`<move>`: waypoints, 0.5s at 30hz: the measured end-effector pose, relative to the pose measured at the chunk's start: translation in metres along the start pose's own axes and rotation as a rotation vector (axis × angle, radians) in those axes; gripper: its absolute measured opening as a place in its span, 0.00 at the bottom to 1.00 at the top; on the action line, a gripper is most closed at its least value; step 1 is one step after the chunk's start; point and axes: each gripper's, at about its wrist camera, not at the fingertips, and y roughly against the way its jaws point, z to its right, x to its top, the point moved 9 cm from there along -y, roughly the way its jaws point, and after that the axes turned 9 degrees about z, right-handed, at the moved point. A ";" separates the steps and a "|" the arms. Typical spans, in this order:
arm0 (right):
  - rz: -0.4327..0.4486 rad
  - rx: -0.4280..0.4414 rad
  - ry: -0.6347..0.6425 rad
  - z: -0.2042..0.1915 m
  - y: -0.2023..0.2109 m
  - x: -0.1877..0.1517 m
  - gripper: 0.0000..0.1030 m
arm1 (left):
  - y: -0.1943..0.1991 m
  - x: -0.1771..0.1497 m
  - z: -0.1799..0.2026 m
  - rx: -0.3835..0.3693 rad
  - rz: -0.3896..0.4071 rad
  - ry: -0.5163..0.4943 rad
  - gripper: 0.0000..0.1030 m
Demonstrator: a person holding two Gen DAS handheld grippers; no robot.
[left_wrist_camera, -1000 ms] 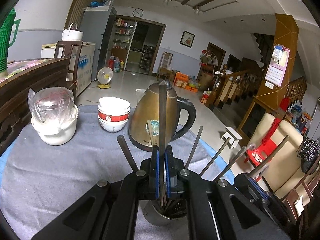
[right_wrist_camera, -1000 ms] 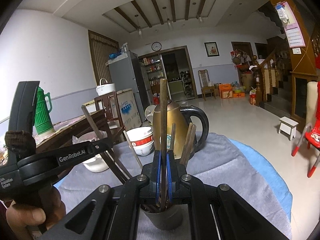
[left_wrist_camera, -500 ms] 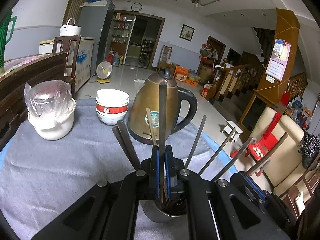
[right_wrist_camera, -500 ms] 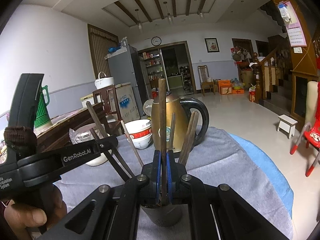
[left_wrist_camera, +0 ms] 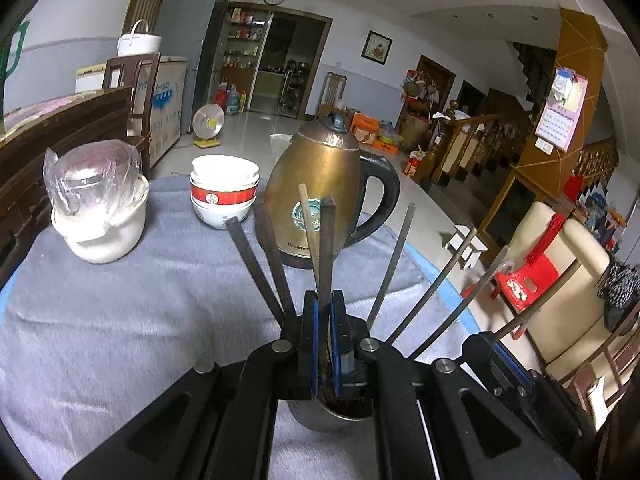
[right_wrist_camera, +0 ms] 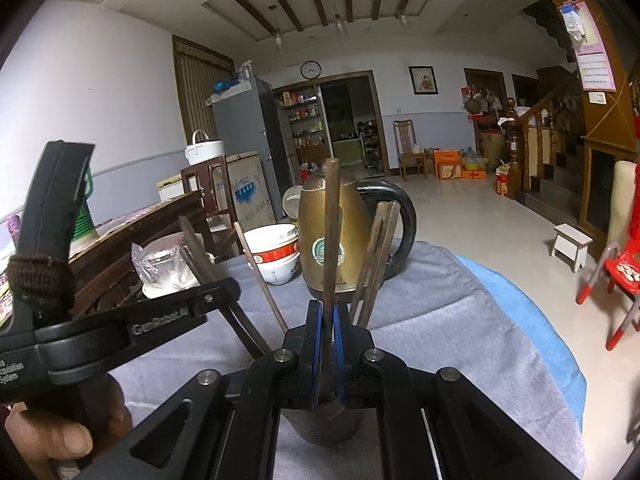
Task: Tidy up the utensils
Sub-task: 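Open both grippers to release the chopsticks into the holder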
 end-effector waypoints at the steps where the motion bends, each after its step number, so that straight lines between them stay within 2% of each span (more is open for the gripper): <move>1: 0.003 -0.013 0.005 0.002 0.002 0.002 0.09 | 0.004 0.003 -0.001 0.002 0.008 0.005 0.07; 2: 0.008 -0.022 0.009 0.003 0.003 0.004 0.10 | 0.009 0.007 -0.002 0.003 0.021 0.007 0.09; 3: 0.016 -0.030 0.011 0.004 0.007 0.007 0.16 | 0.014 0.011 -0.003 0.003 0.029 0.010 0.12; 4: 0.026 -0.035 0.010 0.004 0.011 0.011 0.22 | 0.020 0.015 -0.004 0.003 0.039 0.016 0.21; 5: 0.037 -0.038 0.008 0.005 0.014 0.015 0.40 | 0.025 0.018 -0.005 0.003 0.050 0.021 0.30; 6: 0.056 -0.039 0.002 0.006 0.020 0.019 0.67 | 0.034 0.023 -0.007 0.006 0.068 0.025 0.33; 7: 0.083 -0.039 0.001 0.007 0.028 0.024 0.75 | 0.038 0.026 -0.009 0.010 0.080 0.028 0.39; 10: 0.111 -0.056 0.007 0.006 0.045 0.033 0.75 | 0.060 0.034 -0.015 0.023 0.115 0.034 0.50; 14: 0.117 -0.064 0.009 0.005 0.062 0.034 0.75 | 0.078 0.032 -0.024 0.055 0.122 0.024 0.67; 15: 0.110 -0.066 0.006 0.006 0.066 0.031 0.75 | 0.081 0.029 -0.026 0.065 0.117 0.019 0.68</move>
